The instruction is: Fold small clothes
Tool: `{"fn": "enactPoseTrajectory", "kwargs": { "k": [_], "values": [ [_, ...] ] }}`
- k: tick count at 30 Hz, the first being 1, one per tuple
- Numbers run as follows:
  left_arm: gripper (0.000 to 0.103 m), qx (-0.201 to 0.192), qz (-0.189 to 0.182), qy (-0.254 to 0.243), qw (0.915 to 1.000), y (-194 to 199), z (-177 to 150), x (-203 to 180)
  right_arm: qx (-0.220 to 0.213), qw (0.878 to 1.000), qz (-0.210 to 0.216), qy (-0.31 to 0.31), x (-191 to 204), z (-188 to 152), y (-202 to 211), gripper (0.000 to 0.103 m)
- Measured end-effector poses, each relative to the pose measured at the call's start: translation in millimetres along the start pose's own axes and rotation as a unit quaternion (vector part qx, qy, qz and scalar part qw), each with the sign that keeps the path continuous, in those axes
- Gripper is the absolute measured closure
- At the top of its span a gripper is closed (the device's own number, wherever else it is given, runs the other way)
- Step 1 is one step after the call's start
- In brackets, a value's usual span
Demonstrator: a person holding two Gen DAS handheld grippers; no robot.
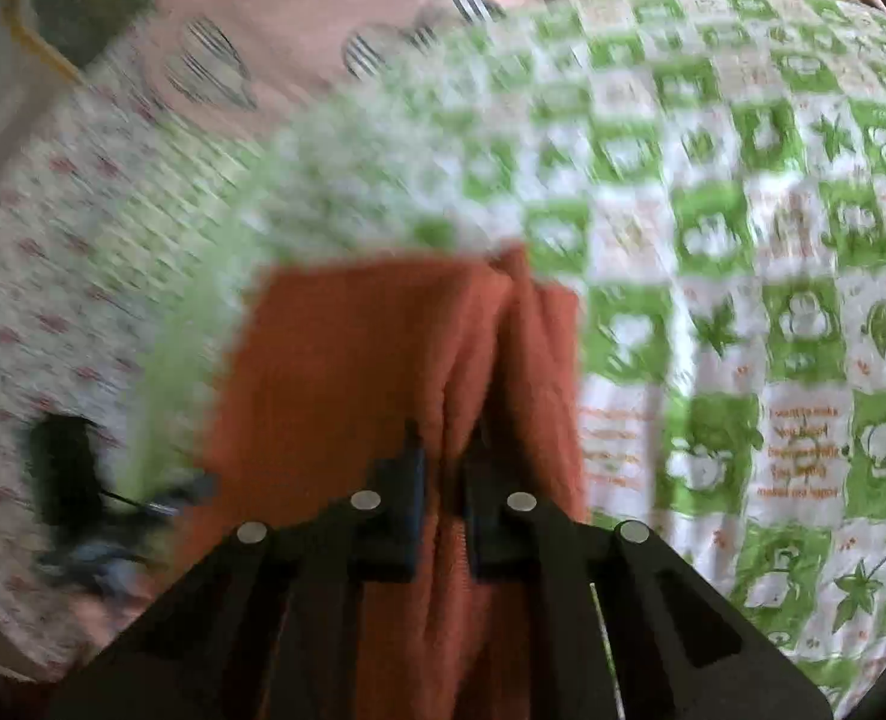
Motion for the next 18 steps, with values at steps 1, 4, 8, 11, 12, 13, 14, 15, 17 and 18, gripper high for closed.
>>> {"fn": "enactPoseTrajectory", "kwargs": {
  "k": [1, 4, 8, 11, 12, 13, 14, 15, 17, 18],
  "values": [
    [0.039, 0.0, 0.0, -0.004, 1.0, 0.2, 0.3, -0.6, -0.028, 0.999, 0.02, 0.004, 8.0, 5.7, 16.3, 0.092],
    [0.028, 0.006, -0.007, -0.003, 1.0, -7.1, 4.2, -3.3, -0.064, 0.997, 0.02, 0.022, 13.7, 10.5, 44.0, 0.092],
    [0.027, 0.026, 0.004, -0.004, 0.9997, -33.6, 17.3, -2.4, -0.024, 0.999, -0.025, 0.004, -21.6, -5.3, 21.7, 0.092],
    [0.031, 0.035, 0.017, 0.001, 0.9992, -52.2, 30.5, 1.2, -0.016, 0.999, -0.03, -0.012, -39.1, -10.9, 11.7, 0.092],
    [0.036, 0.03, 0.025, -0.006, 0.9992, -56.4, 37.0, 0.7, -0.015, 0.999, -0.031, -0.015, -42.6, -10.6, 10.1, 0.092],
    [0.049, 0.025, 0.035, -0.017, 0.9989, -60.1, 42.2, 0.4, -0.014, 0.999, -0.038, -0.013, -45.0, -10.4, 7.7, 0.092],
    [0.06, 0.022, 0.049, -0.03, 0.9981, -65.2, 47.8, 0.7, -0.012, 0.999, -0.05, -0.002, -45.6, -11.0, 4.4, 0.092],
    [0.064, 0.02, 0.059, -0.038, 0.9973, -70.5, 52.4, 1.4, -0.009, 0.998, -0.058, 0.003, -47.2, -11.0, 1.6, 0.092],
    [0.067, 0.013, 0.079, -0.053, 0.9954, -78.1, 59.9, 3.4, -0.006, 0.998, -0.061, -0.003, -49.8, -13.6, -2.3, 0.092],
    [0.067, 0.011, 0.086, -0.059, 0.9945, -78.7, 61.7, 2.6, -0.006, 0.998, -0.06, -0.005, -49.6, -14.0, -0.7, 0.092]
  ]
}}
Point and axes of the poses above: each gripper's, at about its wrist camera, not at the fingertips, and y roughly against the way its jaws point, x to its left, z to its top, the point moved 7 cm from there along -y, roughly the way its jaws point, and after that the axes turned 8 degrees about -x, right-handed, at the moved point
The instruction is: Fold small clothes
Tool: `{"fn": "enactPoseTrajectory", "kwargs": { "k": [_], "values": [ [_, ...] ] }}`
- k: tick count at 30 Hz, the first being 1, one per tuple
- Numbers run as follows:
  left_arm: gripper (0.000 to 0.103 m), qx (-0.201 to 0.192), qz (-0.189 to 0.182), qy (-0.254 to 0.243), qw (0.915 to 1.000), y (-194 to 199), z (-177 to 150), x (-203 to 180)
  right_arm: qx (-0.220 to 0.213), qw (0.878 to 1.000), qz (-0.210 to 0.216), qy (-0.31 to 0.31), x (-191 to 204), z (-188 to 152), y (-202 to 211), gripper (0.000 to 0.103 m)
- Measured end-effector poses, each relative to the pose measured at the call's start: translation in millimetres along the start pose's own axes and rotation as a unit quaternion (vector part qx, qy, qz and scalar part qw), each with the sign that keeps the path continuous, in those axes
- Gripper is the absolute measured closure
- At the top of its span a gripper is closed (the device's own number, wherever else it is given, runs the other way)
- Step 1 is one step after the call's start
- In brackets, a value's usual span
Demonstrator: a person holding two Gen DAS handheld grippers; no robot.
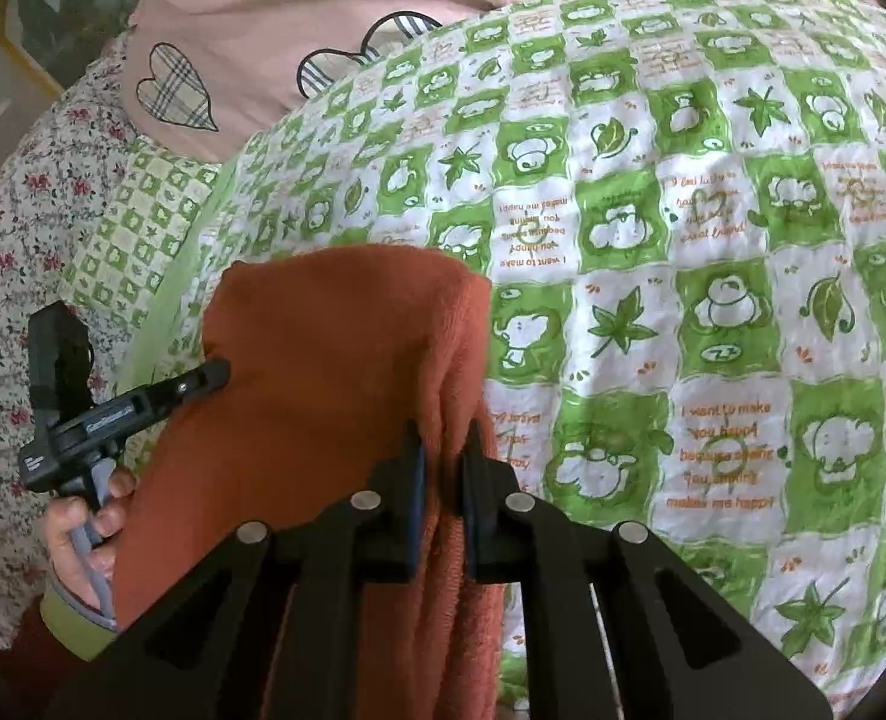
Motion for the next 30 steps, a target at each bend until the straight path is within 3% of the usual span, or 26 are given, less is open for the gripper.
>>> {"fn": "enactPoseTrajectory", "kwargs": {
  "k": [2, 5, 7, 12, 15, 17, 20, 22, 24, 27, 28, 30],
  "values": [
    [0.067, -0.001, 0.011, -0.005, 0.9999, 4.7, 1.9, -2.4, 0.001, 1.0, 0.004, -0.012, -0.4, -0.1, 6.8, 0.091],
    [0.063, -0.005, -0.003, -0.014, 0.9999, 35.1, -12.9, -9.9, -0.002, 1.0, 0.004, -0.024, 1.0, -3.0, 22.8, 0.08],
    [0.059, -0.007, -0.014, -0.019, 0.9997, 56.5, -28.5, -14.2, -0.004, 1.0, 0.001, -0.023, 3.2, -11.9, 41.7, 0.065],
    [0.055, -0.016, -0.053, -0.032, 0.998, 127.4, -95.2, -22.1, -0.02, 0.999, 0.023, -0.017, 16.1, -44.3, 88.5, 0.064],
    [0.047, -0.02, -0.05, -0.055, 0.997, 157.1, -136.5, -27.7, -0.023, 0.999, 0.025, -0.022, 16.3, -70.9, 109.4, 0.06],
    [0.041, -0.017, -0.05, -0.06, 0.9968, 166.2, -159.5, -29.9, -0.017, 0.999, 0.019, -0.026, 13.6, -90.2, 114.3, 0.06],
    [0.04, -0.003, -0.042, -0.071, 0.9966, 164.8, -190.5, -30.5, -0.005, 0.999, 0.015, -0.032, 12.5, -110.7, 110.8, 0.06],
    [0.04, 0.002, -0.032, -0.079, 0.9964, 158.9, -200.5, -30.5, 0.0, 0.999, 0.015, -0.033, 15.6, -118.0, 106.9, 0.066],
    [0.04, -0.006, -0.006, -0.092, 0.9957, 152.3, -201.7, -30.0, -0.002, 1.0, 0.003, -0.012, 23.7, -116.9, 105.9, 0.087],
    [0.042, -0.027, 0.017, -0.101, 0.9944, 149.4, -197.4, -32.2, -0.009, 1.0, 0.021, -0.006, 36.7, -105.1, 109.0, 0.092],
    [0.047, -0.03, 0.023, -0.103, 0.9939, 147.4, -195.8, -32.9, -0.017, 0.999, 0.027, -0.007, 40.2, -99.3, 112.6, 0.092],
    [0.069, -0.039, 0.042, -0.109, 0.9924, 146.9, -193.7, -35.4, -0.041, 0.998, 0.04, -0.011, 47.4, -86.1, 125.0, 0.092]
  ]
}}
Point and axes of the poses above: each gripper's, at about its wrist camera, not at the fingertips, and y roughly against the way its jaws point, x to its left, z to its top, the point moved 7 cm from there along -y, roughly the way its jaws point, and after that the axes turned 8 degrees about -x, right-handed, at the moved point
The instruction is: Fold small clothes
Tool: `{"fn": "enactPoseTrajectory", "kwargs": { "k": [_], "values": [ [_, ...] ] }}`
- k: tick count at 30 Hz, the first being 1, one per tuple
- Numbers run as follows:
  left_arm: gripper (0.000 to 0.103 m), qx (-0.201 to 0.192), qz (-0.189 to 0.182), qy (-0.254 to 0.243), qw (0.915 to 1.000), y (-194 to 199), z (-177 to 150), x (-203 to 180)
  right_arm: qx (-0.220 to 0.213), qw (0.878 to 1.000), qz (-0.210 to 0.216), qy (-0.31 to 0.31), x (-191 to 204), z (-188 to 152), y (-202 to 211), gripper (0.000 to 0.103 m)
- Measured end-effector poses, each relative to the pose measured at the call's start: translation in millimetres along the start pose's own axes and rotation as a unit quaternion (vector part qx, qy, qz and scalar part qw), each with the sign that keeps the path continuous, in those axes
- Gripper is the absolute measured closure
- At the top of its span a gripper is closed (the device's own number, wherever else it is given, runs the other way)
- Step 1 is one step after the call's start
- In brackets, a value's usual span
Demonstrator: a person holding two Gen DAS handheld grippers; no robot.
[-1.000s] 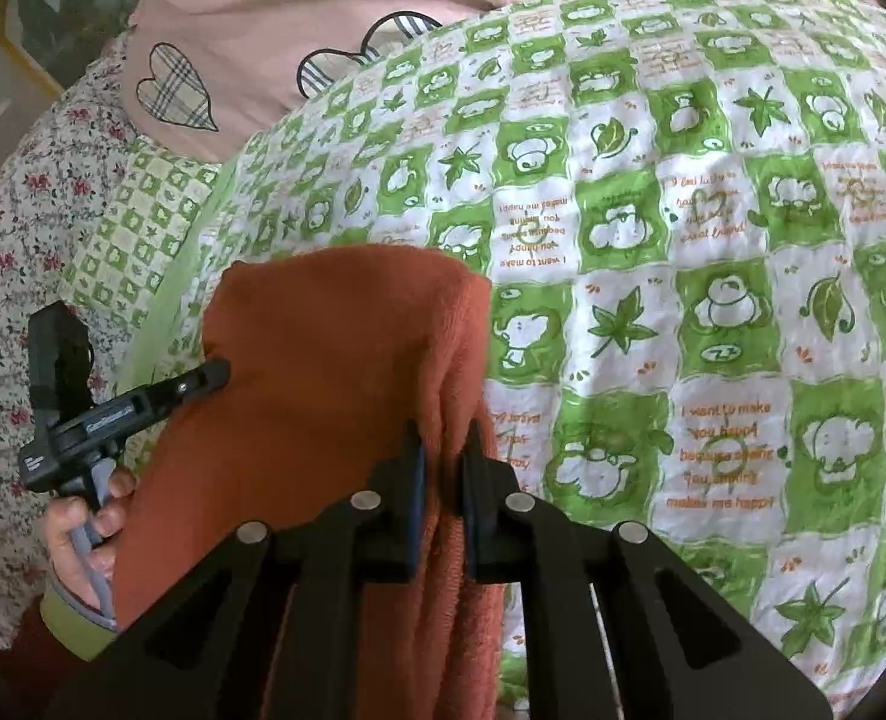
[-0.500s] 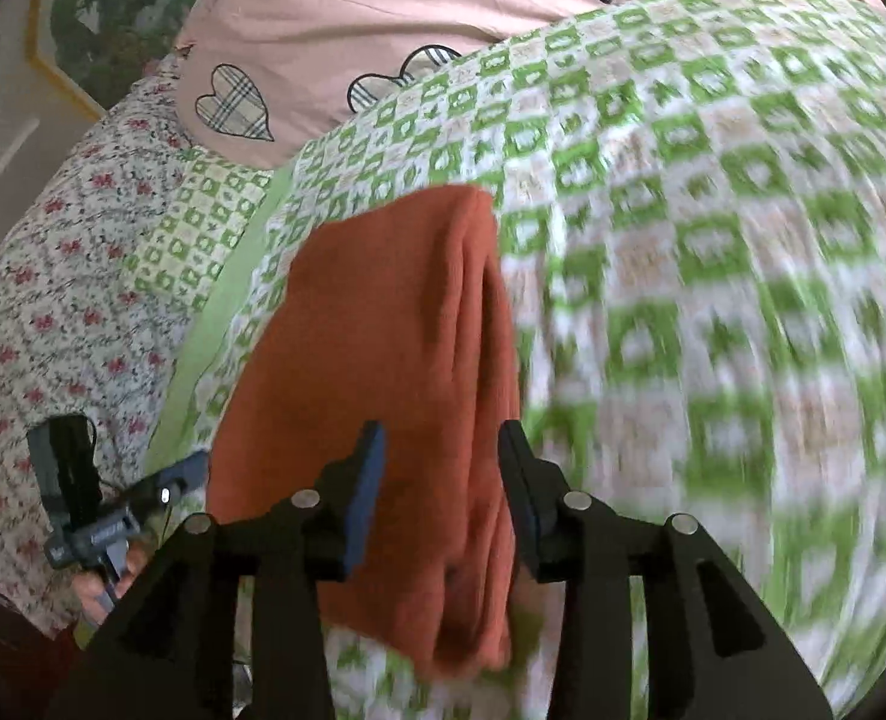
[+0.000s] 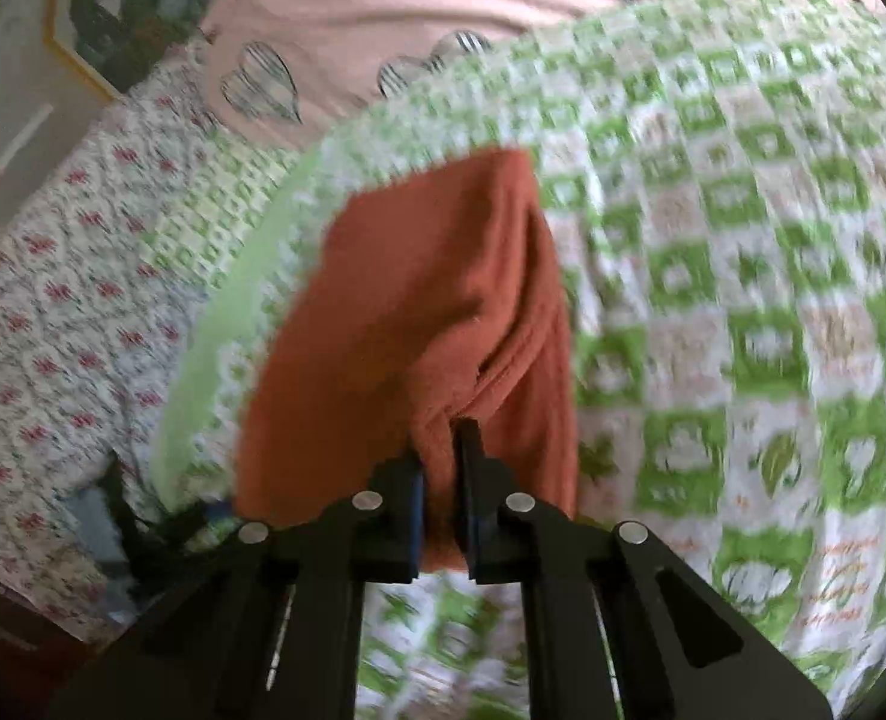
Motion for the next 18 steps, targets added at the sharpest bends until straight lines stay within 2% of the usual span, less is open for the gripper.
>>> {"fn": "enactPoseTrajectory", "kwargs": {
  "k": [1, 3, 4, 5, 9, 13, 18],
  "values": [
    [0.079, -0.002, 0.006, 0.002, 1.0, -0.6, 1.6, 1.4, -0.016, 1.0, 0.007, -0.003, 3.1, 8.4, 7.7, 0.093],
    [0.088, -0.011, 0.023, 0.013, 0.9996, 2.6, 3.1, 1.4, -0.034, 0.999, 0.004, 0.005, 6.7, 17.8, 20.1, 0.095],
    [0.096, -0.01, 0.03, 0.012, 0.9994, 3.7, 2.2, -0.9, -0.031, 0.999, -0.01, 0.018, 5.4, 17.7, 20.5, 0.096],
    [0.098, -0.006, 0.037, 0.009, 0.9993, 3.0, 1.7, -3.9, -0.019, 0.999, -0.03, 0.028, -0.7, 13.2, 17.3, 0.096],
    [0.1, 0.018, 0.047, 0.009, 0.9987, 0.9, -7.7, -12.3, 0.034, 0.992, -0.109, 0.045, -35.3, -22.1, -3.1, 0.098],
    [0.1, 0.031, 0.039, 0.013, 0.9987, -2.1, -14.1, -10.6, 0.04, 0.991, -0.123, 0.016, -64.6, -40.9, -13.0, 0.099],
    [0.097, 0.047, 0.008, 0.009, 0.9988, 1.8, -15.2, -6.1, 0.042, 0.99, -0.129, 0.024, -61.3, -40.5, -12.7, 0.099]
  ]
}}
Point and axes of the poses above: each gripper's, at about its wrist camera, not at the fingertips, and y roughly against the way its jaws point, x to its left, z to its top, the point moved 7 cm from there along -y, roughly the way its jaws point, and after that the axes turned 8 degrees about -x, right-handed, at the moved point
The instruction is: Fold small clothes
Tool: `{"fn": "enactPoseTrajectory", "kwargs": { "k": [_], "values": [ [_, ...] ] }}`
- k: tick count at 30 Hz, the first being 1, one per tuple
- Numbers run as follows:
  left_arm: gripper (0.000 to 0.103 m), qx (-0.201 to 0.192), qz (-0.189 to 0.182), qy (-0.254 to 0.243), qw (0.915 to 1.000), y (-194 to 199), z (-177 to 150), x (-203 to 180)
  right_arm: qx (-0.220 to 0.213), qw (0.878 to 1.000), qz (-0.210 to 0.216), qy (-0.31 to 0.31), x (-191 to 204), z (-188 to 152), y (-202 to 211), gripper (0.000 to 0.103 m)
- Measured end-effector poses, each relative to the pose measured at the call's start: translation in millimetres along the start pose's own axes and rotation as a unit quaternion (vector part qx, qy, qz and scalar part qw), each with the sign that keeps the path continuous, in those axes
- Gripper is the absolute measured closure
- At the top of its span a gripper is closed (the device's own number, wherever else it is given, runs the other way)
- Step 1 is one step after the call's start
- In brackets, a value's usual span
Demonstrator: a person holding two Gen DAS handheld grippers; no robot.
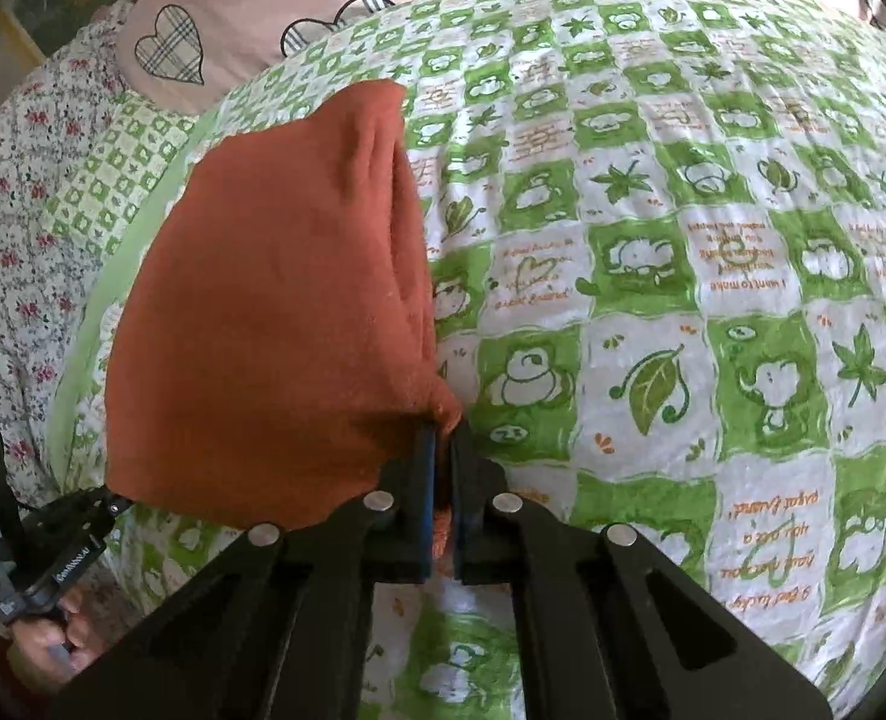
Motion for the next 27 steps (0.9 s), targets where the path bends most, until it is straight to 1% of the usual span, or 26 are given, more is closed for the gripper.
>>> {"fn": "enactPoseTrajectory", "kwargs": {
  "k": [2, 3, 4, 5, 6, 8, 9, 11, 12, 13, 14, 16, 17, 19, 20, 21, 22, 24, 26, 27],
  "values": [
    [0.097, 0.01, -0.028, 0.005, 0.9995, 6.6, -2.8, 3.9, 0.006, 1.0, 0.009, -0.011, -3.3, 0.0, 3.3, 0.098],
    [0.097, 0.015, -0.043, 0.007, 0.9989, 12.8, -5.5, 6.9, 0.008, 1.0, 0.016, -0.019, -4.5, 0.9, 7.0, 0.091],
    [0.097, 0.016, -0.052, 0.009, 0.9985, 19.5, -6.5, 8.9, 0.008, 0.999, 0.018, -0.026, -4.8, 2.6, 11.3, 0.081],
    [0.096, 0.013, -0.065, 0.01, 0.9978, 28.9, -6.1, 11.3, 0.004, 0.999, 0.017, -0.032, -4.9, 6.4, 17.1, 0.076],
    [0.096, 0.005, -0.08, 0.012, 0.9967, 39.1, -2.5, 12.4, -0.012, 0.999, 0.012, -0.034, -4.7, 14.2, 24.3, 0.07],
    [0.096, -0.009, -0.093, 0.013, 0.9955, 49.5, 6.4, 11.0, -0.043, 0.999, 0.005, -0.028, -0.8, 34.1, 32.7, 0.07],
    [0.096, -0.021, -0.104, 0.013, 0.9942, 53.0, 17.6, 7.9, -0.05, 0.998, 0.011, -0.026, 3.2, 45.2, 32.0, 0.067],
    [0.092, -0.039, -0.118, 0.011, 0.9922, 52.8, 34.0, 2.3, -0.055, 0.998, 0.026, -0.022, 14.6, 70.2, 19.2, 0.063],
    [0.092, -0.047, -0.125, 0.014, 0.9909, 50.3, 43.9, -1.7, -0.055, 0.998, 0.028, -0.016, 20.0, 80.7, 10.0, 0.06],
    [0.09, -0.049, -0.139, 0.017, 0.989, 47.0, 51.8, -4.9, -0.051, 0.998, 0.031, -0.014, 24.4, 93.3, -4.3, 0.059],
    [0.088, -0.052, -0.155, 0.022, 0.9863, 42.6, 60.4, -10.2, -0.046, 0.998, 0.037, -0.019, 25.6, 101.1, -13.9, 0.059],
    [0.086, -0.055, -0.174, 0.021, 0.983, 32.6, 74.7, -16.3, -0.031, 0.997, 0.055, -0.034, 28.9, 118.5, -39.9, 0.059],
    [0.085, -0.056, -0.18, 0.017, 0.982, 28.0, 77.6, -20.4, -0.027, 0.998, 0.054, -0.035, 29.2, 122.1, -48.0, 0.059],
    [0.085, -0.053, -0.17, 0.007, 0.984, 17.7, 80.5, -23.8, -0.02, 0.998, 0.05, -0.034, 28.8, 130.3, -66.6, 0.06],
    [0.085, -0.049, -0.163, -0.001, 0.9854, 10.4, 81.3, -26.1, -0.015, 0.998, 0.054, -0.033, 28.8, 133.2, -75.3, 0.066],
    [0.085, -0.045, -0.16, -0.005, 0.9861, 4.2, 81.5, -26.6, -0.013, 0.998, 0.059, -0.033, 29.4, 135.4, -80.3, 0.092],
    [0.085, -0.041, -0.161, -0.006, 0.9861, -0.3, 80.2, -24.8, -0.015, 0.998, 0.06, -0.034, 27.8, 138.9, -82.1, 0.092],
    [0.085, -0.028, -0.164, -0.006, 0.986, -11.6, 77.5, -22.9, -0.034, 0.997, 0.058, -0.036, 24.2, 149.8, -79.8, 0.093],
    [0.086, -0.016, -0.166, -0.006, 0.986, -18.9, 72.5, -22.0, -0.045, 0.998, 0.026, -0.026, 17.7, 154.1, -82.8, 0.095],
    [0.086, -0.012, -0.165, -0.008, 0.9863, -22.3, 70.4, -22.6, -0.038, 0.999, 0.016, -0.026, 13.5, 152.0, -88.9, 0.096]
  ]
}}
Point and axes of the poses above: each gripper's, at about its wrist camera, not at the fingertips, and y roughly against the way its jaws point, x to its left, z to its top, the point moved 7 cm from there along -y, roughly the way its jaws point, and after that the axes turned 8 degrees about -x, right-handed, at the moved point
